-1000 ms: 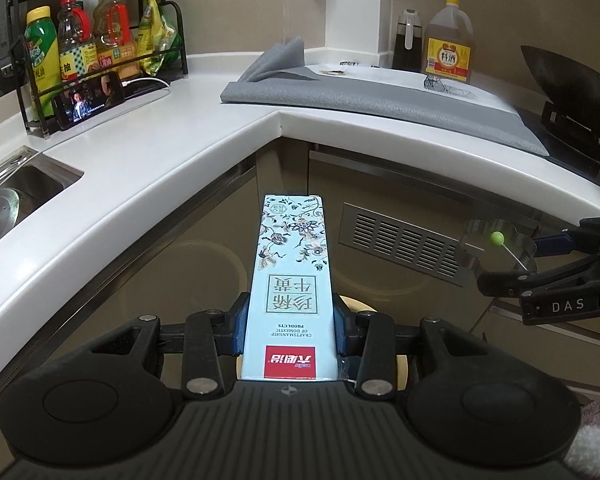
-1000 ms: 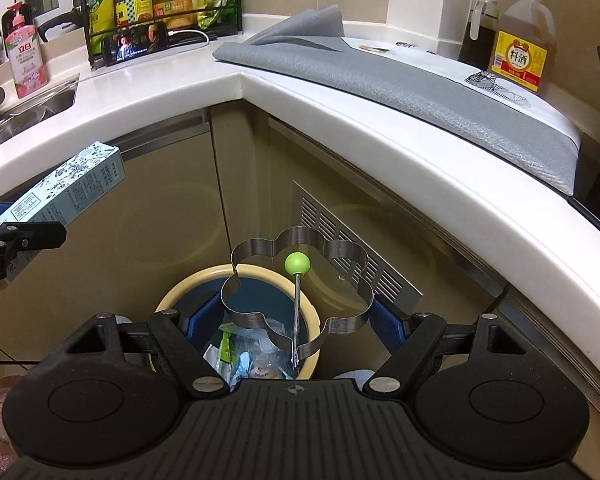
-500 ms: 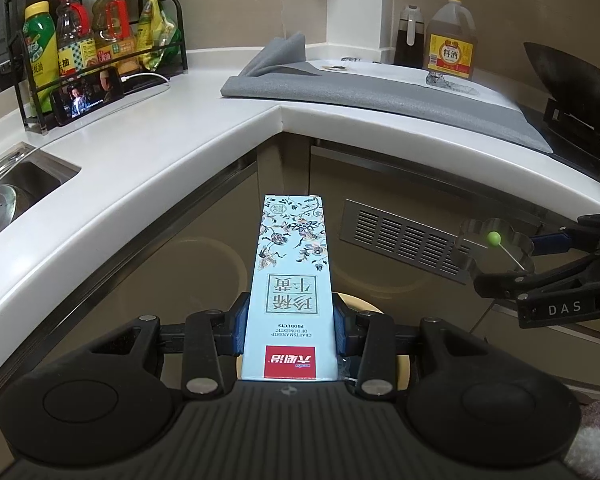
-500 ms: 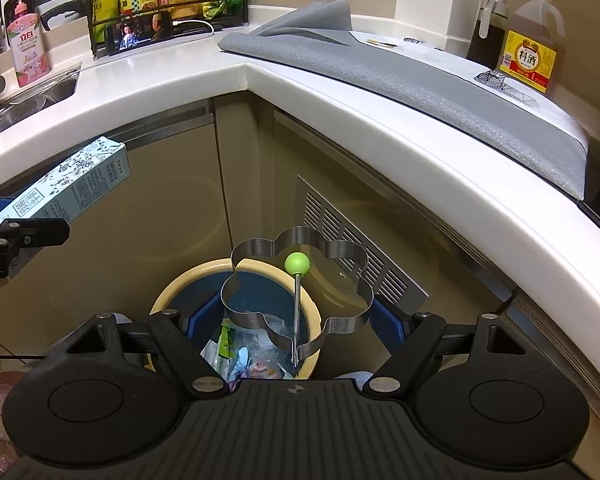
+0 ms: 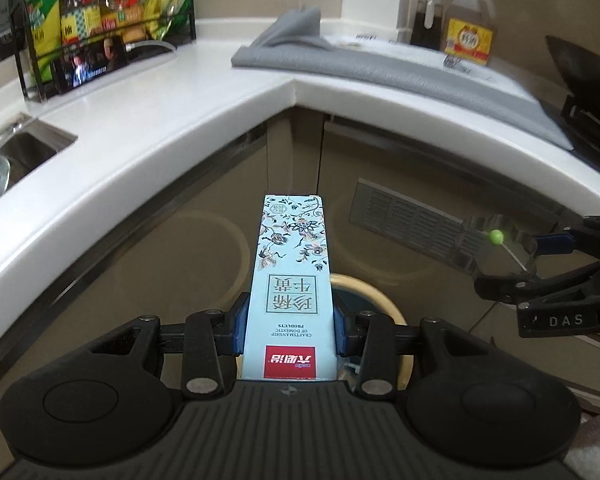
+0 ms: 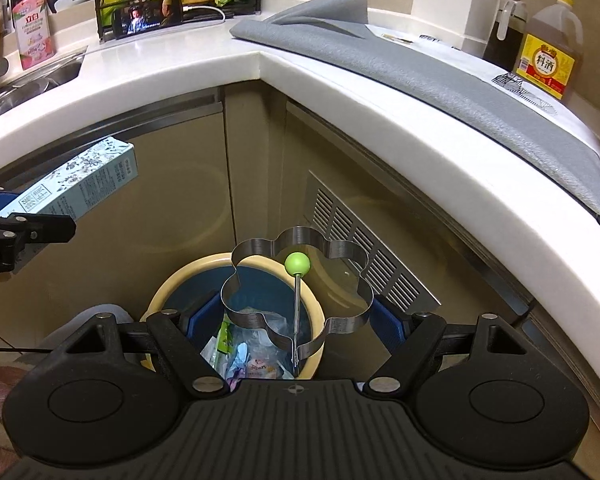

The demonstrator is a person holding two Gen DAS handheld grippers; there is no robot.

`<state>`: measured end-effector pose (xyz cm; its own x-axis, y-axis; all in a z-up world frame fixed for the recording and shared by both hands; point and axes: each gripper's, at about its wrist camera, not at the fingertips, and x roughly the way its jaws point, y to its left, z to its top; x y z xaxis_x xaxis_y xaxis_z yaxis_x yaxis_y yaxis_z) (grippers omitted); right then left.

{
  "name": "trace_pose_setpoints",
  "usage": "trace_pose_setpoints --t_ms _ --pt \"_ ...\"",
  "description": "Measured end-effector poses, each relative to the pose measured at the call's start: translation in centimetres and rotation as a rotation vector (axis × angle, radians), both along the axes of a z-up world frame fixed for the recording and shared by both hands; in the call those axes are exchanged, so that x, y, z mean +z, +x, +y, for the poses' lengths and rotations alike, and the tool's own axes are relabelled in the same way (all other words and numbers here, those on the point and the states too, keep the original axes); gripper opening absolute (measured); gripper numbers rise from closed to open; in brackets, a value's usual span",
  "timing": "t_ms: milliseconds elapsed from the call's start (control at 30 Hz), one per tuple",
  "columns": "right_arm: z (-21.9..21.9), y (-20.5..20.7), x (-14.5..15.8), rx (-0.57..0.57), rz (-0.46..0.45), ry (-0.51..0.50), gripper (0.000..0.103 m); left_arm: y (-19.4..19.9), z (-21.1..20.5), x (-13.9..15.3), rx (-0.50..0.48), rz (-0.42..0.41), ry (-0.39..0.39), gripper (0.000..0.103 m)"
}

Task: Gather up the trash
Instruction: 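Carry the light-blue carton and metal egg ring down over the trash bin, then lower both tools into the bin and open them to drop carton and ring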

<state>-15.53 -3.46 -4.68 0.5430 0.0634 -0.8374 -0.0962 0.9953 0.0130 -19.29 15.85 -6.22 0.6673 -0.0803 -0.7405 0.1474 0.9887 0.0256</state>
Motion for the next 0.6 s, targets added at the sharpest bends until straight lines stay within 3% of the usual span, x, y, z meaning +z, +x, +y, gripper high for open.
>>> trace_pose_setpoints --t_ms 167,600 --pt "0.4 0.9 -0.9 0.006 0.019 -0.007 0.081 1.9 -0.2 -1.4 0.030 0.090 0.020 0.044" --pt "1.3 4.2 -5.3 0.031 0.112 -0.004 0.081 5.8 -0.8 -6.2 0.014 0.220 0.071 0.044"
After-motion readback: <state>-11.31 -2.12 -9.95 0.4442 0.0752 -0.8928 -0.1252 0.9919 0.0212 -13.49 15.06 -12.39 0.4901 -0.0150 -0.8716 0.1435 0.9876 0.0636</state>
